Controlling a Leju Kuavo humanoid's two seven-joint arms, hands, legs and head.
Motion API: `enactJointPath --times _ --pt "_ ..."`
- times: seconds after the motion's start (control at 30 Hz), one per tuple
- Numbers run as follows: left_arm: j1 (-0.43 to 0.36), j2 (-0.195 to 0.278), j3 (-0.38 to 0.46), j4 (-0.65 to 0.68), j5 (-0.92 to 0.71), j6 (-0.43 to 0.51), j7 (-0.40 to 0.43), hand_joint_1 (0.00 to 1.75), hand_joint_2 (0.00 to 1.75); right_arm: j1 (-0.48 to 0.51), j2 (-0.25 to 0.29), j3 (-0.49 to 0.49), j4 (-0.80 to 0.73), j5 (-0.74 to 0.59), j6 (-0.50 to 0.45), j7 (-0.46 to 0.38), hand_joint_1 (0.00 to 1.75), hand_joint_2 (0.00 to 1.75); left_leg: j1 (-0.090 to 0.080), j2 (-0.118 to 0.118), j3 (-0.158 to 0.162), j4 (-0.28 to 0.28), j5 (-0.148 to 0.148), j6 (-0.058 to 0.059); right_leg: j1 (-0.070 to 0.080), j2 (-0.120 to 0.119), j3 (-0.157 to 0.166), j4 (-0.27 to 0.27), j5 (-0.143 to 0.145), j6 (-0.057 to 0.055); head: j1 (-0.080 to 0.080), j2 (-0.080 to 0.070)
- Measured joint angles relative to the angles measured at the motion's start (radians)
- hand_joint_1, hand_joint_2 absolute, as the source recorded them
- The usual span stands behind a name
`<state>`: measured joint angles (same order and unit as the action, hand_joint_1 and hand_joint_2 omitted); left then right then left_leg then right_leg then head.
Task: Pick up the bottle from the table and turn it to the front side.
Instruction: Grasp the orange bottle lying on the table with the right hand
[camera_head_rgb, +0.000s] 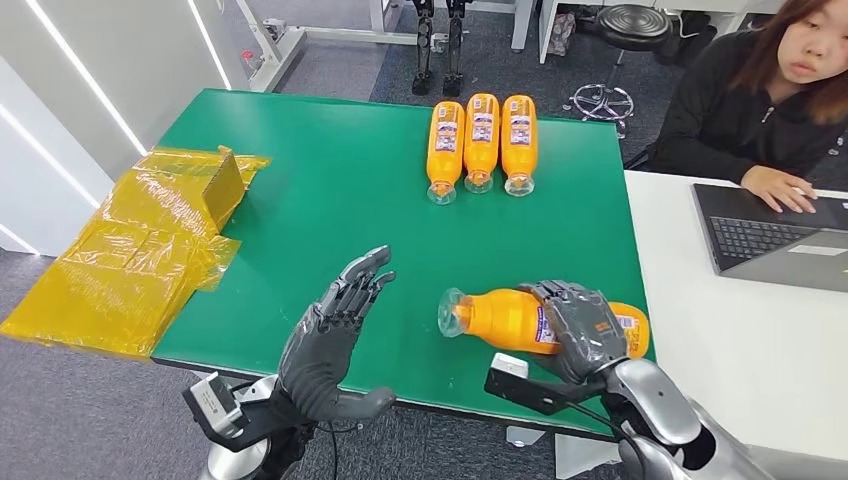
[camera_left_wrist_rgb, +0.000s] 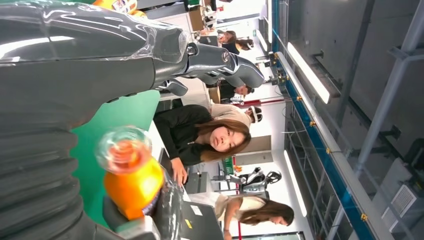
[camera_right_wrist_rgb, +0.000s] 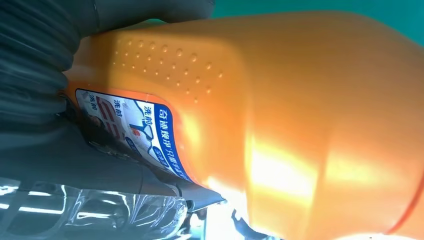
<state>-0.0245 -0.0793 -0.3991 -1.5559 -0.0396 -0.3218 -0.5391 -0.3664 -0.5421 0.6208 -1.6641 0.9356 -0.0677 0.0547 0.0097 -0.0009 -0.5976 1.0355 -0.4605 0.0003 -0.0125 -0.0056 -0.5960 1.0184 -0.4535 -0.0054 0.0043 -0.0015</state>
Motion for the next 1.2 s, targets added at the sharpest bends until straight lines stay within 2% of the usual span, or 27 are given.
enactJointPath --times 0.17,0.3,0.4,0.53,0.73,0.97,1.2 --pt "-0.019 0.0 -0.001 0.016 0.01 0.015 -0.009 0.0 1.75 0.091 0.0 -0.037 -0.055 0.006 -0.083 -0.012 1.75 1.75 0.0 0.0 -0.001 0.0 0.0 0.0 0.0 0.0 -0.001 0.0 0.0 0.0 0.0 0.0" --pt "-0.05 0.0 -0.011 0.05 0.045 0.022 -0.012 0.0 1.75 0.201 0.007 -0.069 -0.111 -0.014 -0.241 -0.066 1.75 1.75 0.0 -0.002 -0.002 0.0 0.0 0.0 0.0 -0.002 -0.002 0.0 -0.001 0.0 0.0 0.0" --pt "-0.089 -0.002 -0.032 0.093 0.073 0.029 -0.017 0.0 1.75 0.288 0.031 -0.078 -0.15 -0.031 -0.342 -0.111 1.75 1.75 0.0 -0.002 -0.002 0.0 0.0 0.0 0.0 -0.002 -0.002 0.0 -0.001 0.001 0.0 0.0" --pt "-0.128 -0.003 -0.066 0.141 0.111 0.032 -0.027 0.0 1.75 0.358 0.07 -0.076 -0.169 -0.037 -0.401 -0.134 1.75 1.75 0.0 -0.002 -0.002 0.0 0.0 0.0 0.0 -0.001 -0.003 0.0 -0.001 0.001 0.0 0.0" --pt "-0.141 -0.002 -0.108 0.165 0.169 0.002 -0.028 0.0 1.75 0.413 0.145 -0.071 -0.187 0.025 -0.4 -0.139 1.75 1.75 0.0 -0.001 -0.002 0.0 0.0 0.0 0.0 -0.001 -0.003 0.0 -0.001 0.001 0.0 0.0" --pt "-0.128 0.004 -0.152 0.159 0.196 -0.029 -0.014 0.0 1.75 0.431 0.226 -0.063 -0.203 0.097 -0.331 -0.113 1.75 1.75 0.0 -0.001 -0.003 -0.001 0.0 0.0 0.0 0.0 -0.002 0.0 -0.001 0.001 0.0 0.0" --pt "-0.119 0.009 -0.168 0.139 0.21 -0.056 -0.004 0.0 1.75 0.427 0.255 -0.063 -0.21 0.105 -0.316 -0.105 1.75 1.75 0.0 -0.001 -0.003 -0.001 0.0 0.0 0.0 -0.001 -0.002 0.0 -0.001 0.001 0.0 0.0"
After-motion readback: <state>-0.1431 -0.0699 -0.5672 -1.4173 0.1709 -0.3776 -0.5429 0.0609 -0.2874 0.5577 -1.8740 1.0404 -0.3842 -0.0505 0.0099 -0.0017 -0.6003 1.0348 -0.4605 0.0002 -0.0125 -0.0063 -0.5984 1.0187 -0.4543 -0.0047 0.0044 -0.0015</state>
